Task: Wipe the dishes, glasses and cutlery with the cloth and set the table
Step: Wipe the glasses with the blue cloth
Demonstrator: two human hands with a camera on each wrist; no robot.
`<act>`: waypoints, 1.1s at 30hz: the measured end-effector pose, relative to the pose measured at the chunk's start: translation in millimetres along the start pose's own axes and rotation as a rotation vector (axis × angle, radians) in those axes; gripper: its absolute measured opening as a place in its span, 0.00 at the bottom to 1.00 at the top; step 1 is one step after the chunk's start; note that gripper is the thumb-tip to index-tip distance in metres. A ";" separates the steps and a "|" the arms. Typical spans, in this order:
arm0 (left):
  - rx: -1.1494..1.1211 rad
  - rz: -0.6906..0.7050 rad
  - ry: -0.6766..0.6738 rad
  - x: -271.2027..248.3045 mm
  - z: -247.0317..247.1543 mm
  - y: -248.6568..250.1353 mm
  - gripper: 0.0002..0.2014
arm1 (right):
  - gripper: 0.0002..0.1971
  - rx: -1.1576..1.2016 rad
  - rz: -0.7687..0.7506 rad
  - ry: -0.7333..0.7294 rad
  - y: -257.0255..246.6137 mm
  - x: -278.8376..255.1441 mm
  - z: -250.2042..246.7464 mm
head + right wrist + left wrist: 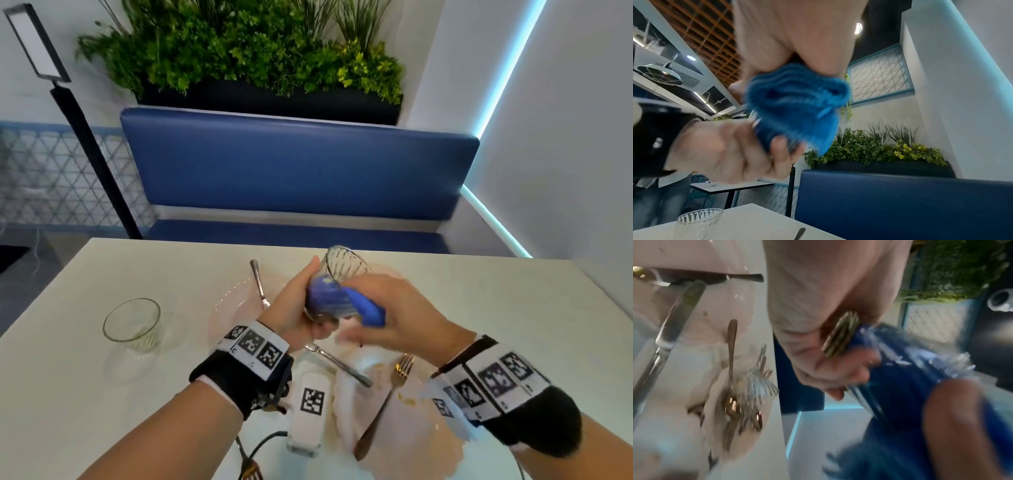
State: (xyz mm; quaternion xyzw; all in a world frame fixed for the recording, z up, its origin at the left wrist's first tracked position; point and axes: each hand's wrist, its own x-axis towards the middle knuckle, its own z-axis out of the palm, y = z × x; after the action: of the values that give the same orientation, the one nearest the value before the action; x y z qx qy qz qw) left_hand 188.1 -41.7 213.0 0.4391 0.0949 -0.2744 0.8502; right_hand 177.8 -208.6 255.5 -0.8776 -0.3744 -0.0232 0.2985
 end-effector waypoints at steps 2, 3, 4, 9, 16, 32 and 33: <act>0.128 0.052 0.107 1.9 4.7 4.5 0.19 | 0.30 -0.108 0.046 -0.234 -0.6 0.4 -5.0; 0.213 0.070 0.167 2.8 8.1 8.0 0.18 | 0.30 -0.152 0.075 -0.276 -1.5 2.1 -6.0; 0.294 0.107 0.231 2.7 13.1 12.5 0.18 | 0.29 -0.148 0.089 -0.278 -1.8 4.7 -6.5; 0.895 0.914 0.244 1.5 16.5 16.3 0.20 | 0.19 0.773 0.347 -0.050 -5.9 0.9 3.8; 0.868 0.556 0.145 -7.6 -8.0 15.8 0.25 | 0.12 0.654 0.363 0.155 -7.2 3.8 18.1; 0.629 0.455 0.071 -21.6 -3.7 4.9 0.18 | 0.21 0.981 0.433 0.181 -22.4 14.0 16.5; 0.564 0.312 0.058 -20.9 -6.0 8.6 0.27 | 0.21 0.775 0.398 0.176 -20.8 14.4 19.8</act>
State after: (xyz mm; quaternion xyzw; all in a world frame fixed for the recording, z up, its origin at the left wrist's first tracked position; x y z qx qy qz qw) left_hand 176.0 -24.9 223.7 0.6741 -0.0288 -0.1438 0.7239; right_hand 170.6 -177.3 253.6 -0.7505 -0.1524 0.1022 0.6349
